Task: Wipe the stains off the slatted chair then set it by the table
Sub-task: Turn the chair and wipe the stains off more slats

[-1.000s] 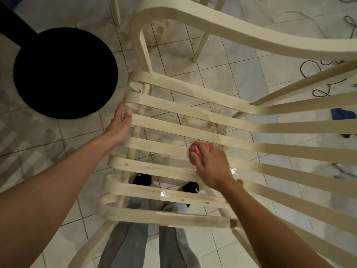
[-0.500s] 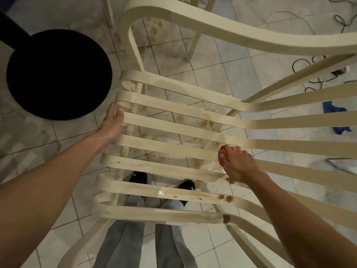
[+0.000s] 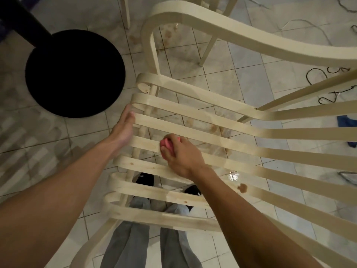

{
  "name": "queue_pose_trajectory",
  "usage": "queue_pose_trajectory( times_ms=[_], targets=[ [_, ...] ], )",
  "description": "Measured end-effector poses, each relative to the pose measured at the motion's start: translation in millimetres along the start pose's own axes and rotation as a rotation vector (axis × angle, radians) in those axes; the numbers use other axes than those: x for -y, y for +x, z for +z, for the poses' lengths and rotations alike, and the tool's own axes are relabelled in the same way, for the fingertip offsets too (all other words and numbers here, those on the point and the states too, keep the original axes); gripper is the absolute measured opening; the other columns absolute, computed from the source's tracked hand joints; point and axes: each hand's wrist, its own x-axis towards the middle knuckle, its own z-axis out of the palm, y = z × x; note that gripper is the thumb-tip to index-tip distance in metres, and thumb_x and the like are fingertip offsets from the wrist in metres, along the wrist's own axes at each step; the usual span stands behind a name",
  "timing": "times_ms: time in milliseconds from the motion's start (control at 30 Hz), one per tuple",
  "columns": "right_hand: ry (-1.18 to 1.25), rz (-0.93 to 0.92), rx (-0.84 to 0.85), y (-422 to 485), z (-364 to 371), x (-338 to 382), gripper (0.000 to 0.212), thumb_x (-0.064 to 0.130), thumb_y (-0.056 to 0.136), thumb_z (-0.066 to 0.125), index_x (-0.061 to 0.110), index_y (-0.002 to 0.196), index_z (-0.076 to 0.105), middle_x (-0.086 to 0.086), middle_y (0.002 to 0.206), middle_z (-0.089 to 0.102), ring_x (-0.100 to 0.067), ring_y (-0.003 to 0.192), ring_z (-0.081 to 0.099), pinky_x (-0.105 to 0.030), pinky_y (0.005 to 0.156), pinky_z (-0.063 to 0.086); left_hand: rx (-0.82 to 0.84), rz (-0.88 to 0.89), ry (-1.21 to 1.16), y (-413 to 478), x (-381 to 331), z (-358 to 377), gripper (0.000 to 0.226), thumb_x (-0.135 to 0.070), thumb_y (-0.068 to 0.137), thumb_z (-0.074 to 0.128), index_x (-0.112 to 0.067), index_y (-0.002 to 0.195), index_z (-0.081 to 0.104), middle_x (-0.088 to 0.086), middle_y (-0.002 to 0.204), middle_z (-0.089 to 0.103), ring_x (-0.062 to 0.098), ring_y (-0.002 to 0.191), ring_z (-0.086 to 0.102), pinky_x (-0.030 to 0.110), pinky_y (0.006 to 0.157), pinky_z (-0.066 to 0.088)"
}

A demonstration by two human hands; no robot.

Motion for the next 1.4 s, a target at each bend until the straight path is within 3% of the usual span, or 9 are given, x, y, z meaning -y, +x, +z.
queue_pose_trajectory(
  times_ms=[200, 467, 633, 700, 767, 933, 1133, 1300, 1400],
  targets=[
    [0.101, -0.055, -0.049, 16, 10, 28, 0.039, 0.054, 0.097, 0.051, 0.036, 0.132, 0.049, 0.001, 0.119, 0.063, -0.021, 0.099, 0.058, -0.034, 0.081, 0.047, -0.051, -0.175, -0.215, -8, 14, -12, 0.065, -0.064, 0.098, 0.033, -0.024, 0.148, 0.044, -0.003, 0.149, 0.046, 0.021, 0.135, 0.045, 0.042, 0.112, 0.035],
    [-0.006, 0.007, -0.088, 8, 14, 19, 0.035, 0.056, 0.100, 0.040, 0.035, 0.127, 0.048, -0.001, 0.111, 0.058, -0.019, 0.094, 0.055, -0.034, 0.079, 0.047, -0.062, -0.212, -0.238, -6, 24, -15, 0.060, -0.052, 0.105, 0.025, -0.012, 0.136, 0.058, 0.002, 0.122, 0.061, 0.010, 0.091, 0.055, 0.022, 0.065, 0.040],
    [-0.038, -0.052, -0.090, 28, 25, 66, 0.035, 0.051, 0.103, 0.037, 0.027, 0.125, 0.051, -0.005, 0.107, 0.060, -0.025, 0.093, 0.057, -0.033, 0.075, 0.041, 0.012, -0.241, -0.359, -8, 22, -19, 0.071, -0.059, 0.103, 0.015, -0.012, 0.115, 0.066, 0.001, 0.100, 0.070, 0.004, 0.087, 0.061, 0.021, 0.067, 0.048],
    [-0.085, -0.059, -0.104, 39, 33, 87, 0.036, 0.049, 0.104, 0.033, 0.024, 0.123, 0.050, -0.009, 0.106, 0.061, -0.029, 0.092, 0.059, -0.037, 0.077, 0.045, 0.072, -0.253, -0.399, -10, 21, -24, 0.080, -0.067, 0.099, 0.009, -0.015, 0.103, 0.070, 0.001, 0.092, 0.073, 0.008, 0.097, 0.063, 0.020, 0.090, 0.046],
    [-0.139, -0.017, -0.102, 51, 43, 105, 0.036, 0.045, 0.105, 0.031, 0.020, 0.125, 0.048, -0.014, 0.111, 0.061, -0.034, 0.096, 0.060, -0.040, 0.076, 0.042, 0.119, -0.250, -0.465, -9, 25, -29, 0.095, -0.075, 0.093, 0.005, -0.010, 0.109, 0.073, 0.009, 0.106, 0.075, 0.019, 0.117, 0.061, 0.035, 0.109, 0.037],
    [-0.292, 0.144, -0.068, 75, 63, 140, 0.030, 0.033, 0.103, 0.038, 0.017, 0.126, 0.048, -0.018, 0.118, 0.061, -0.036, 0.107, 0.059, -0.040, 0.079, 0.041, 0.147, -0.351, -0.722, -11, 30, -42, 0.097, -0.082, 0.089, 0.015, -0.005, 0.123, 0.065, 0.017, 0.119, 0.070, 0.030, 0.111, 0.067, 0.041, 0.089, 0.051],
    [-0.170, 0.158, -0.097, 75, 63, 139, 0.024, 0.031, 0.099, 0.046, 0.021, 0.119, 0.054, -0.014, 0.111, 0.064, -0.035, 0.105, 0.060, -0.041, 0.081, 0.038, 0.153, -0.355, -0.771, -13, 30, -50, 0.097, -0.082, 0.088, 0.018, -0.007, 0.139, 0.052, 0.018, 0.127, 0.066, 0.031, 0.115, 0.065, 0.043, 0.091, 0.051],
    [0.015, 0.086, -0.141, 46, 46, 103, 0.031, 0.050, 0.095, 0.048, 0.031, 0.119, 0.054, -0.004, 0.107, 0.066, -0.028, 0.099, 0.060, -0.045, 0.094, 0.042, 0.093, -0.310, -0.707, -12, 26, -44, 0.090, -0.073, 0.095, 0.015, -0.006, 0.153, 0.028, 0.020, 0.149, 0.045, 0.027, 0.132, 0.050, 0.038, 0.116, 0.032],
    [0.056, 0.079, -0.128, 32, 34, 76, 0.035, 0.059, 0.094, 0.047, 0.036, 0.120, 0.055, 0.004, 0.108, 0.065, -0.021, 0.098, 0.059, -0.043, 0.096, 0.043, 0.088, -0.312, -0.682, -16, 21, -41, 0.086, -0.069, 0.097, 0.016, -0.005, 0.153, 0.028, 0.019, 0.150, 0.044, 0.028, 0.138, 0.043, 0.033, 0.105, 0.037]
  ],
)
